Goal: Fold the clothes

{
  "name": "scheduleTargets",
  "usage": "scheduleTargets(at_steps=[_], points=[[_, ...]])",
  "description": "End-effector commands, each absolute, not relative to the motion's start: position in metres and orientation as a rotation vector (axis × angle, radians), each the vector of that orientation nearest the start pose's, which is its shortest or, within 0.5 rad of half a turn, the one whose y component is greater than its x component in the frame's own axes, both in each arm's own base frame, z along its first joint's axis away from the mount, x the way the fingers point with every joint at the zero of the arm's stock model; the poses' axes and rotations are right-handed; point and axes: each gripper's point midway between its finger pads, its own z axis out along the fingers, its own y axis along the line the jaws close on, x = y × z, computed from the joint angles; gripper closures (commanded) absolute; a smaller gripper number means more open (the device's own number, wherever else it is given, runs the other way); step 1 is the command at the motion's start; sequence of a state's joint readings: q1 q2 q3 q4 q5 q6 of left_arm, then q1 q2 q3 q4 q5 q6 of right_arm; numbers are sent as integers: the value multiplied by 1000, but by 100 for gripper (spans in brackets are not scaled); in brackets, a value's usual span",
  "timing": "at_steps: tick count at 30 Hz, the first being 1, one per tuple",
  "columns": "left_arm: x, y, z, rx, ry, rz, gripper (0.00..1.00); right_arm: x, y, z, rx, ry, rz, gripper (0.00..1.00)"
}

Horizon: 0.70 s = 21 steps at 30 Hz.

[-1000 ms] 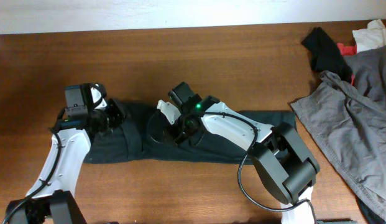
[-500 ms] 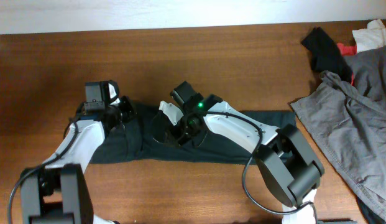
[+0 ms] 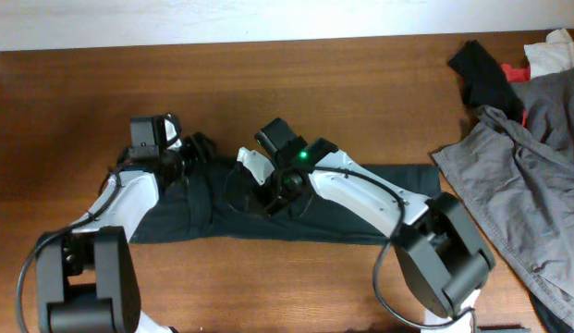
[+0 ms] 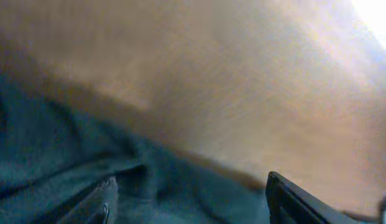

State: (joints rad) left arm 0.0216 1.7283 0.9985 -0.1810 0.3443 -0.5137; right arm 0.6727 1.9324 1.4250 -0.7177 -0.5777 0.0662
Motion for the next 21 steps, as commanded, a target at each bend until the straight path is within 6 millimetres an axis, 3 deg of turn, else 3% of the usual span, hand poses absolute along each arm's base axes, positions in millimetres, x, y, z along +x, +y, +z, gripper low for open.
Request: scheduleTargets(at_steps=[1, 4, 7, 8, 9, 11, 14, 21], points=[[444, -53, 140, -411, 2313, -674, 24, 299, 318, 133, -941, 2605, 800, 84], [439, -54, 154, -382, 2296, -666, 25, 307, 280, 156, -842, 2626, 665, 79], [430, -51, 142, -352, 2358, -611, 39, 311, 237, 176, -716, 2657, 596, 65], [426, -47, 134, -360, 2391, -571, 48, 312, 222, 180, -672, 2675, 579, 31], [423, -43, 126, -362, 2419, -532, 58, 313, 209, 183, -627, 2694, 565, 4], [420, -34, 110, -359, 2466, -430, 72, 314, 182, 183, -537, 2741, 530, 1], [421, -26, 83, -368, 2526, -341, 80, 317, 146, 175, -391, 2828, 501, 1], [418, -18, 47, -385, 2607, -271, 81, 319, 108, 154, -220, 2921, 476, 1]])
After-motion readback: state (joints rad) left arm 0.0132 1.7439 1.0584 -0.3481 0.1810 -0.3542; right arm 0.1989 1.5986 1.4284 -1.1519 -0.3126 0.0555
